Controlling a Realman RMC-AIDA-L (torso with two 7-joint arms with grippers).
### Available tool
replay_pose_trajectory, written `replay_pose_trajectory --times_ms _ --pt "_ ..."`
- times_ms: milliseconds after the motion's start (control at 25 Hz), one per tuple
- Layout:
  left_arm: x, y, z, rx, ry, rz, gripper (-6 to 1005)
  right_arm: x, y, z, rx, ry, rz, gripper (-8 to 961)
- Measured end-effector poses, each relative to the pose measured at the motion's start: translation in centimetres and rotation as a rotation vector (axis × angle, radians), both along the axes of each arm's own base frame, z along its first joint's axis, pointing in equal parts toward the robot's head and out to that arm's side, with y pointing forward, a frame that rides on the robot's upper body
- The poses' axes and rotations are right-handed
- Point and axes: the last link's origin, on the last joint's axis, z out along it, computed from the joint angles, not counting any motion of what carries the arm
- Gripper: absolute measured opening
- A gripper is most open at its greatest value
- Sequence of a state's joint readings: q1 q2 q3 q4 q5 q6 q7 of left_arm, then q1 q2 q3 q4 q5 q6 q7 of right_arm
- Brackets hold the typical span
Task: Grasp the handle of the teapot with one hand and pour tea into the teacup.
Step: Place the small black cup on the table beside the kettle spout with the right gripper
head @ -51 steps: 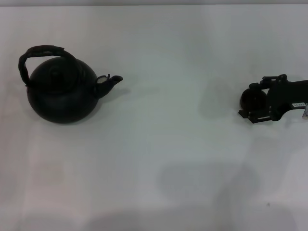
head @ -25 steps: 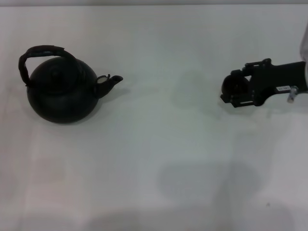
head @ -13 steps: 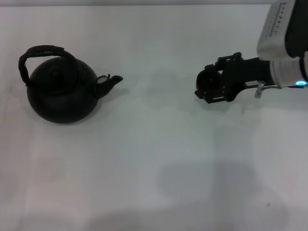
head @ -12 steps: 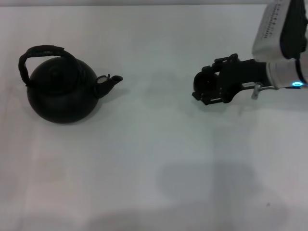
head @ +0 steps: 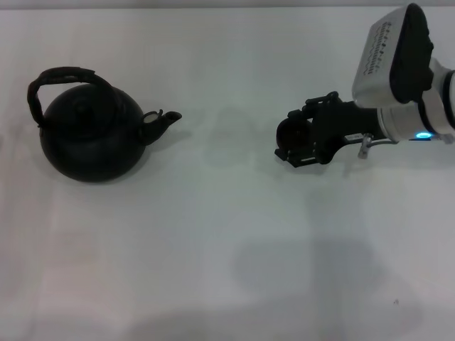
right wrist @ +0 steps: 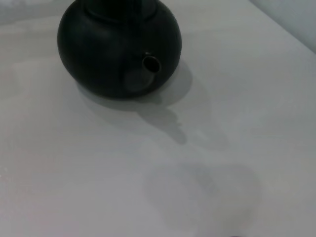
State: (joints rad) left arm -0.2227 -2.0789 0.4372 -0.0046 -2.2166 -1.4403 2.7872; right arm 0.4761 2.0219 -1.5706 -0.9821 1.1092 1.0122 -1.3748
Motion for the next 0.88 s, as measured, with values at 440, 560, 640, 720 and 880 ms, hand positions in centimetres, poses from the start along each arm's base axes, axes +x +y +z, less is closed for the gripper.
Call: replay_pose_trajectory --times_ms 440,560,640,720,880 --pt "0.0 0.1 -0.2 -0.007 -0.002 0.006 741 0.3 -0.1 -0.8 0.008 -0.016 0.002 774" --pt "0.0 0.1 -0.2 -0.009 -0.004 0.007 741 0.5 -0.2 -1.0 0.005 -0.008 -0.007 776" --pt "0.0 0.1 -0.3 -0.010 -0.006 0.009 741 0.7 -0.2 -1.0 0.004 -0.007 -0.013 778" --pt "0.0 0.0 -0.4 -0.011 -0.009 0.010 741 0.8 -0.3 -1.1 0.000 -0.010 -0.017 780" --pt "0.0 0.0 -0.4 -0.013 -0.011 0.012 741 1.1 -0.4 -1.3 -0.001 -0.018 -0.020 783"
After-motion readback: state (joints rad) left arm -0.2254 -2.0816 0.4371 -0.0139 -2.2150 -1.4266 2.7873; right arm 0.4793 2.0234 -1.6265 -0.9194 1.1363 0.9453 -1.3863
